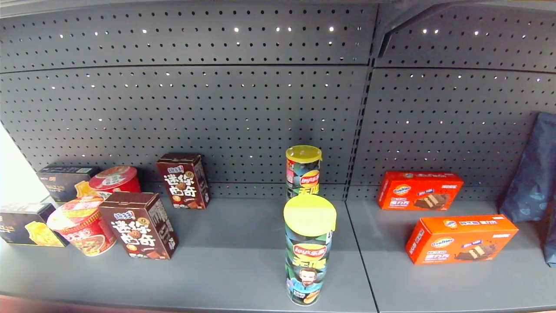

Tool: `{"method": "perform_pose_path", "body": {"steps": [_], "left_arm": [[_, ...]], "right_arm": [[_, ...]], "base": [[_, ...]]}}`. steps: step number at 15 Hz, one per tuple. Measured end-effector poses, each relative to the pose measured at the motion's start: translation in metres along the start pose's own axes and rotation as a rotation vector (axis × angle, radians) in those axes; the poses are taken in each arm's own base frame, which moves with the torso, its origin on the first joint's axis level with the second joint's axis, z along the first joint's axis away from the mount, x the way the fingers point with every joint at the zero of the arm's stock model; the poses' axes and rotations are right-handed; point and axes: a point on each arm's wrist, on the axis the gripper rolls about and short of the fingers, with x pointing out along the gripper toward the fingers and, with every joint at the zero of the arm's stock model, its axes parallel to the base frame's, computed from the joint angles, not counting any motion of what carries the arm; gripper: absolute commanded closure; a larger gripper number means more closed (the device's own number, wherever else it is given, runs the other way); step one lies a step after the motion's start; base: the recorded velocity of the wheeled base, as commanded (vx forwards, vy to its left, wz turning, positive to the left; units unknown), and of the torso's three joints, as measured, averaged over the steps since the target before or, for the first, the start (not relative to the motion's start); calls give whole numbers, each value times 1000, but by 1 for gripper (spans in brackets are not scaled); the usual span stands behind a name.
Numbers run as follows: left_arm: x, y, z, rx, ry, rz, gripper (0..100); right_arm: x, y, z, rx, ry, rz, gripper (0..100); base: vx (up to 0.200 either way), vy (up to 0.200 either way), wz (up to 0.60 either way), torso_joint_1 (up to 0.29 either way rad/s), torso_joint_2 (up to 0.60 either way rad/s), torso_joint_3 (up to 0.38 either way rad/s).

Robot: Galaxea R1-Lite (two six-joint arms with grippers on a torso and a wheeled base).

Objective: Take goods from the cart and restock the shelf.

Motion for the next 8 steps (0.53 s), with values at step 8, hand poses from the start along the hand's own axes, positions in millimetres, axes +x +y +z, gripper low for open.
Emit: {"method": "perform_pose_path", "body": {"steps": [8], "left_arm": [[0, 0, 0, 0, 0, 0, 0]], "right_arm": [[0, 0, 0, 0, 1, 0, 0]], "base": [[0, 0, 0, 0, 0, 0]]}}
